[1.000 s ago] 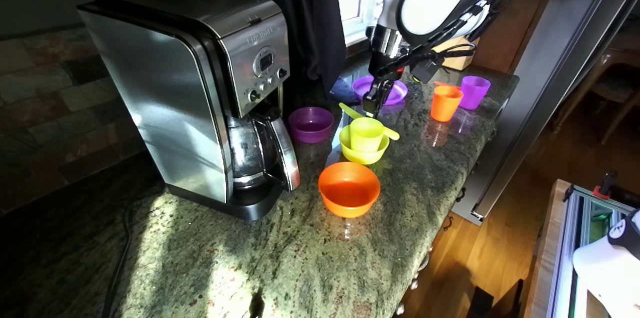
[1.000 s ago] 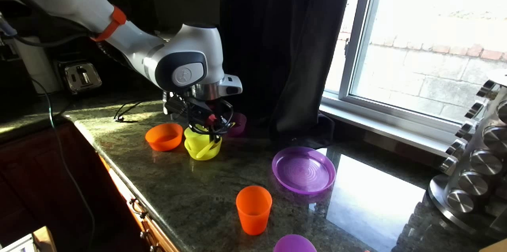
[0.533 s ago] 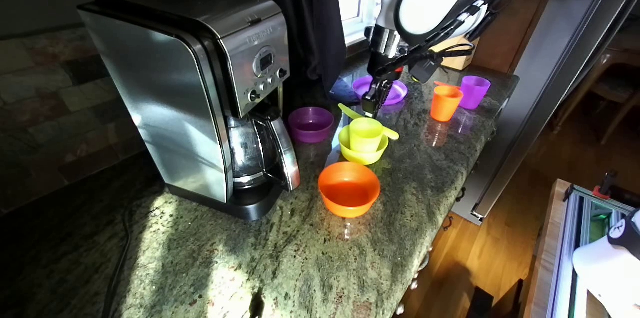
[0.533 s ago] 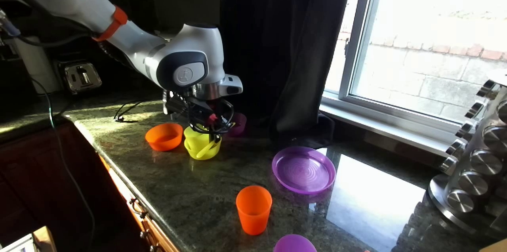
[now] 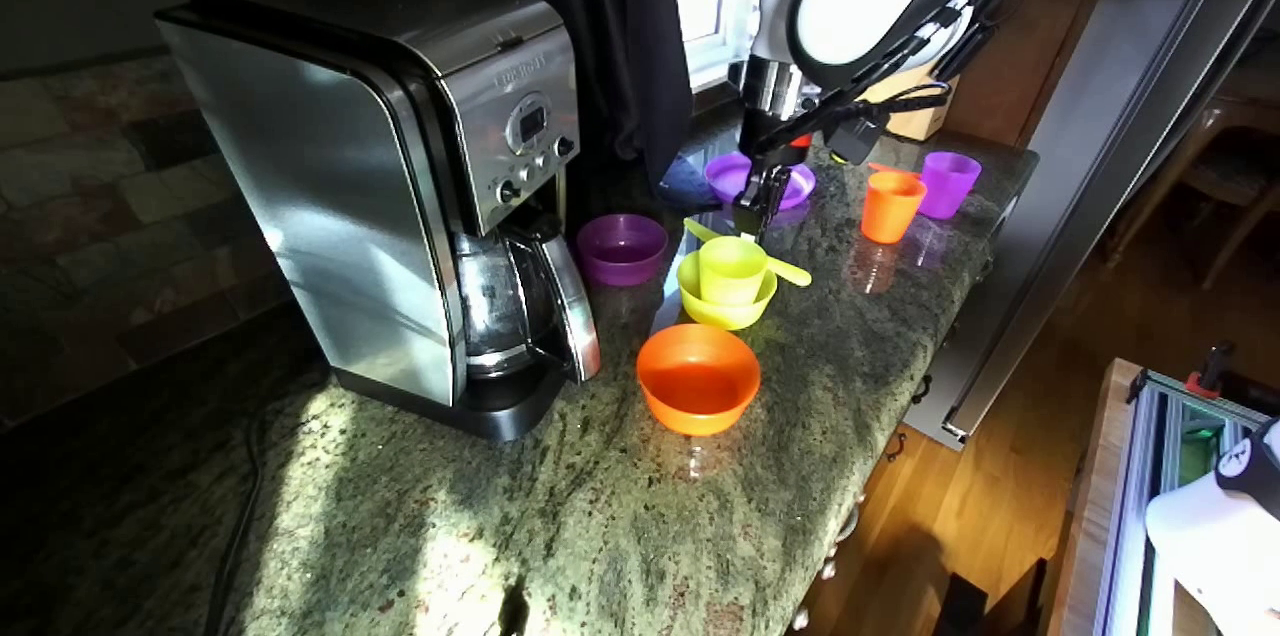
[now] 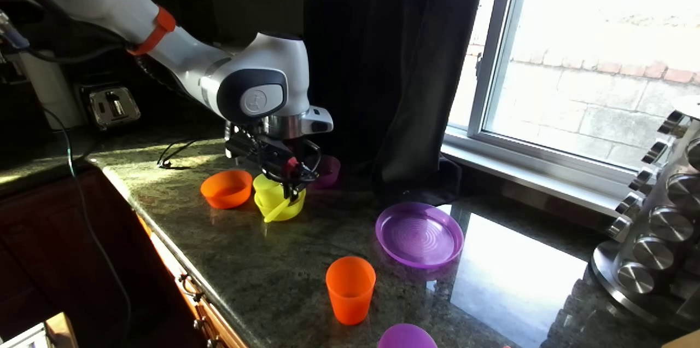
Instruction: Place the green cup in the bowl and place the green knife on the green bowl
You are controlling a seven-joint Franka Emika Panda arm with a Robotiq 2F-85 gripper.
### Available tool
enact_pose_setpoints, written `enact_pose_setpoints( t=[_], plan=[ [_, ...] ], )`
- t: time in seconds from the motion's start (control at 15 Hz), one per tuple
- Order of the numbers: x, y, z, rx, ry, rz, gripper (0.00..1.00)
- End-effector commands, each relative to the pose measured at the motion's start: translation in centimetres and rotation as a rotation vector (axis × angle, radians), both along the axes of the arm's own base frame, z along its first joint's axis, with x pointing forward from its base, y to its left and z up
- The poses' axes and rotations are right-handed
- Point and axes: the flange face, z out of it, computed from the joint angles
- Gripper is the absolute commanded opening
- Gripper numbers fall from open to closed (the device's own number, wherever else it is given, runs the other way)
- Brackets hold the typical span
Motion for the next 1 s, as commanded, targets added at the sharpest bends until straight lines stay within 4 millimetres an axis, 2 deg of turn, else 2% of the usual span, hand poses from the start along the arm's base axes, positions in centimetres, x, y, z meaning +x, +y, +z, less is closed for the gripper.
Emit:
enact_pose_setpoints(
  t=[0.0,0.2,0.27,0.47,0.87,0.93],
  plan=[
    [-0.07,0.27,0.02,-0.003,0.025,0.028,0.04],
    [0.0,0.37,-0.02,-0.003,0.022,0.031,0.04],
    [-0.01,0.4,-0.03,-0.004,0.023,0.031,0.35],
    [-0.03,0.42,0.04,-0.005,0.019,0.029,0.54],
    [-0.22,0.07,0.37,-0.016,0.008,0.026,0.98],
    [-0.26,-0.07,0.5,-0.019,0.003,0.023,0.99]
  ],
)
